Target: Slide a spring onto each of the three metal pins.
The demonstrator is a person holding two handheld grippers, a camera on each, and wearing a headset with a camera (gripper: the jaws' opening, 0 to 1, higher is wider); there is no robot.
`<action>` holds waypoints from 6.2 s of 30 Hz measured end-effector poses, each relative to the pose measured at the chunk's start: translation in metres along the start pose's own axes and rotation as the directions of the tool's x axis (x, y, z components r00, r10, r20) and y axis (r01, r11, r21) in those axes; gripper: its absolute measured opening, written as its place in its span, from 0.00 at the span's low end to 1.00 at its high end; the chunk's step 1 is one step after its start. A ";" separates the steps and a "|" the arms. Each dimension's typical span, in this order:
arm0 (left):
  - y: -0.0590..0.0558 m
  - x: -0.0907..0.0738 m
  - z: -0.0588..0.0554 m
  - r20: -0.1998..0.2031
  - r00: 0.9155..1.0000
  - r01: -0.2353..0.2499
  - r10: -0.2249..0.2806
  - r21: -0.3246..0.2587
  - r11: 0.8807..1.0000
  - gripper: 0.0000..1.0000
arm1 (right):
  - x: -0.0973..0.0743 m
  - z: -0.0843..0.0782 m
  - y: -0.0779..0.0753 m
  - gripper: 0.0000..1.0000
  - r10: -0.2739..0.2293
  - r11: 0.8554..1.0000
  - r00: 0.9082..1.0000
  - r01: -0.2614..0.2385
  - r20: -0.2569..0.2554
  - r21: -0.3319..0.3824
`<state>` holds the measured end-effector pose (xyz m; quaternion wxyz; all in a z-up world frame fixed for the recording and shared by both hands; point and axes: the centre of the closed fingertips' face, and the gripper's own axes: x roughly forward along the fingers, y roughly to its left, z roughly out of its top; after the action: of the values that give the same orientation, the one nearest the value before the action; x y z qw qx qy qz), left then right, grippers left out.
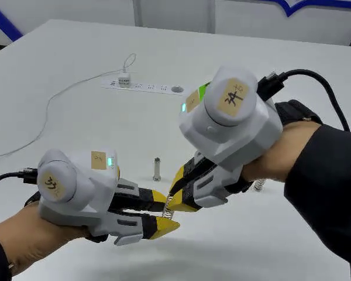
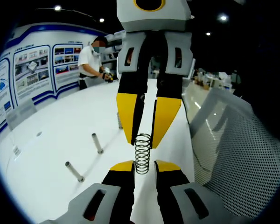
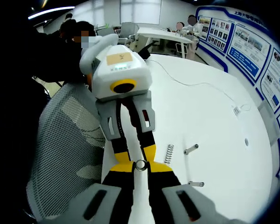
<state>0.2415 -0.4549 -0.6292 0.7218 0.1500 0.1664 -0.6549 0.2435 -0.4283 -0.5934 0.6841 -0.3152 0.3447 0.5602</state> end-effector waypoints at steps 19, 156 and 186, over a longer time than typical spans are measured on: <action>0.024 -0.032 -0.006 0.016 0.992 -0.121 0.123 -0.104 0.987 0.37 | -0.030 -0.020 -0.041 0.11 -0.097 0.993 0.995 0.098 -0.018 0.060; 0.032 -0.049 -0.020 0.004 0.968 -0.245 0.251 -0.211 0.946 0.50 | 0.108 -0.058 -0.070 0.11 -0.084 0.964 0.992 0.106 -0.098 0.245; 0.023 -0.027 -0.009 -0.006 0.993 -0.116 0.116 -0.064 0.991 0.33 | 0.028 -0.030 -0.015 0.11 -0.014 0.995 0.993 0.025 -0.116 0.094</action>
<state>0.2618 -0.4246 -0.6252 0.7630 0.1369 0.1789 -0.6059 0.2590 -0.4399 -0.6324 0.6828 -0.3171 0.4069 0.5174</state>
